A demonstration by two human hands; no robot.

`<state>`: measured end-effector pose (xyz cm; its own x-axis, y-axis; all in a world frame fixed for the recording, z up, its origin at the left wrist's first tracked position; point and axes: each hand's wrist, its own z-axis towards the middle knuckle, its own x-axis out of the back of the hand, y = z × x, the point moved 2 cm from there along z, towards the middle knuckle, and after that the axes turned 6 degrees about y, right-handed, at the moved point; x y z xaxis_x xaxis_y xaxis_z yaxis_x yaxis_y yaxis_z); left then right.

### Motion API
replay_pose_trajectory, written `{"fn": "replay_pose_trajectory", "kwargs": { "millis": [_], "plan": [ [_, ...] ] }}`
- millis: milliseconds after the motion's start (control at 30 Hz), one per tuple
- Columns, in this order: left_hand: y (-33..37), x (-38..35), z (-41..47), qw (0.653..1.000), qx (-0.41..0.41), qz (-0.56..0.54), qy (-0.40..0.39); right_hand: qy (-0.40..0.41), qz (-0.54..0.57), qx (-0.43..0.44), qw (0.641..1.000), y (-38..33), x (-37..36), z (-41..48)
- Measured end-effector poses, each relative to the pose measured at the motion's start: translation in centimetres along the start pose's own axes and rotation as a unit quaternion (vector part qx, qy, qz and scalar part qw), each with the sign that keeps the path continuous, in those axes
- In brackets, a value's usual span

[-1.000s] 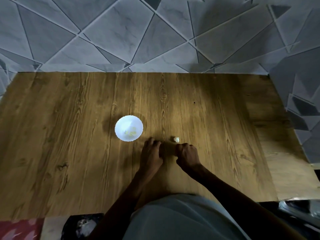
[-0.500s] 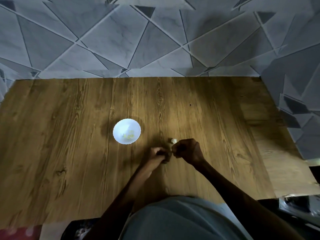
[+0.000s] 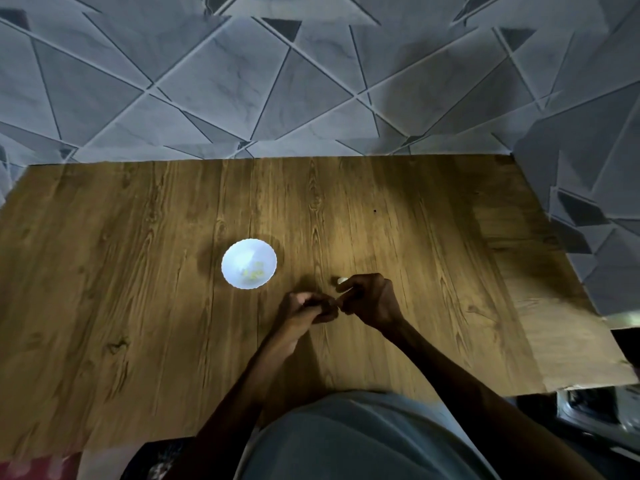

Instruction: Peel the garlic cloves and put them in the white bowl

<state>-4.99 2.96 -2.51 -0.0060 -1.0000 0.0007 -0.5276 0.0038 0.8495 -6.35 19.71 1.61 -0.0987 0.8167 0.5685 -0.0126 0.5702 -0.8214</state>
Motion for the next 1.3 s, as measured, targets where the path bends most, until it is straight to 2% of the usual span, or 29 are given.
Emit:
{"fn": "replay_pose_trajectory", "kwargs": {
  "millis": [100, 200, 300, 400, 433, 467, 533, 600, 633, 700, 767, 833, 900, 967, 1033, 1067, 1100, 1167, 1233, 1300],
  "plan": [
    [1.0, 0.0, -0.8, 0.997, -0.064, 0.046, -0.003, -0.003, 0.13, -0.155, 0.979, 0.0, 0.2, -0.1],
    [1.8, -0.2, -1.7, 0.978, -0.166, 0.13, 0.002, -0.021, 0.235, -0.238, 0.942, 0.5, 0.6, -0.4],
    [1.9, -0.3, -2.2, 0.954, -0.237, 0.182, 0.01, -0.086, 0.28, -0.291, 0.911, 1.0, 0.9, -0.5],
    [1.6, -0.4, -2.3, 0.934, -0.276, 0.225, -0.012, -0.131, 0.304, -0.42, 0.845, 1.7, 0.3, -0.3],
    [1.6, -0.4, -2.3, 0.931, -0.28, 0.233, -0.018, -0.143, 0.302, -0.429, 0.839, 2.0, 0.2, -0.4],
    [1.4, -0.3, -2.1, 0.93, -0.277, 0.242, -0.019, -0.148, 0.295, -0.414, 0.848, 2.2, 0.1, -0.5],
    [1.0, 0.0, -1.8, 0.946, -0.229, 0.228, -0.02, -0.127, 0.263, -0.322, 0.901, 2.2, 0.2, -0.9],
    [0.6, 0.3, -1.5, 0.988, -0.095, 0.122, -0.027, -0.067, 0.159, -0.164, 0.971, 1.1, 0.2, -1.2],
    [0.5, 0.4, -1.6, 0.998, -0.024, 0.055, -0.027, -0.036, 0.079, -0.07, 0.994, 0.5, 0.0, -1.2],
    [0.5, 0.5, -1.7, 0.995, 0.063, -0.061, -0.035, 0.005, -0.041, 0.078, 0.996, -0.8, -0.5, -1.5],
    [0.8, 0.3, -2.3, 0.983, 0.112, -0.136, -0.047, 0.007, -0.05, 0.13, 0.99, -1.2, -0.7, -1.8],
    [0.8, 0.2, -2.8, 0.978, 0.127, -0.159, -0.047, 0.012, -0.048, 0.134, 0.99, -0.7, -0.7, -2.0],
    [0.7, 0.1, -3.2, 0.99, 0.071, -0.12, -0.032, 0.014, -0.028, 0.085, 0.996, -0.3, -0.7, -2.1],
    [0.8, 0.3, -3.1, 0.999, -0.031, -0.005, -0.003, -0.016, 0.101, -0.079, 0.992, 0.3, -0.5, -1.8],
    [1.0, 0.4, -3.1, 0.989, -0.126, 0.082, -0.004, -0.075, 0.257, -0.225, 0.937, 0.7, 0.0, -1.8],
    [1.0, 0.4, -3.2, 0.986, -0.142, 0.083, -0.007, -0.096, 0.293, -0.246, 0.919, 0.9, 0.3, -1.6],
    [0.9, 0.4, -3.2, 0.989, -0.134, 0.062, -0.004, -0.111, 0.322, -0.255, 0.905, 0.8, 0.5, -1.6],
    [0.7, 0.6, -3.1, 0.996, -0.084, 0.009, 0.013, -0.114, 0.338, -0.234, 0.904, 0.6, 0.4, -1.5],
    [0.6, 0.8, -3.1, 0.998, -0.031, -0.054, 0.012, -0.084, 0.325, -0.207, 0.919, 0.2, -0.1, -1.6],
    [0.5, 1.0, -3.2, 0.997, -0.013, -0.078, 0.023, -0.029, 0.267, -0.198, 0.943, -0.1, -0.7, -1.7]
  ]
}}
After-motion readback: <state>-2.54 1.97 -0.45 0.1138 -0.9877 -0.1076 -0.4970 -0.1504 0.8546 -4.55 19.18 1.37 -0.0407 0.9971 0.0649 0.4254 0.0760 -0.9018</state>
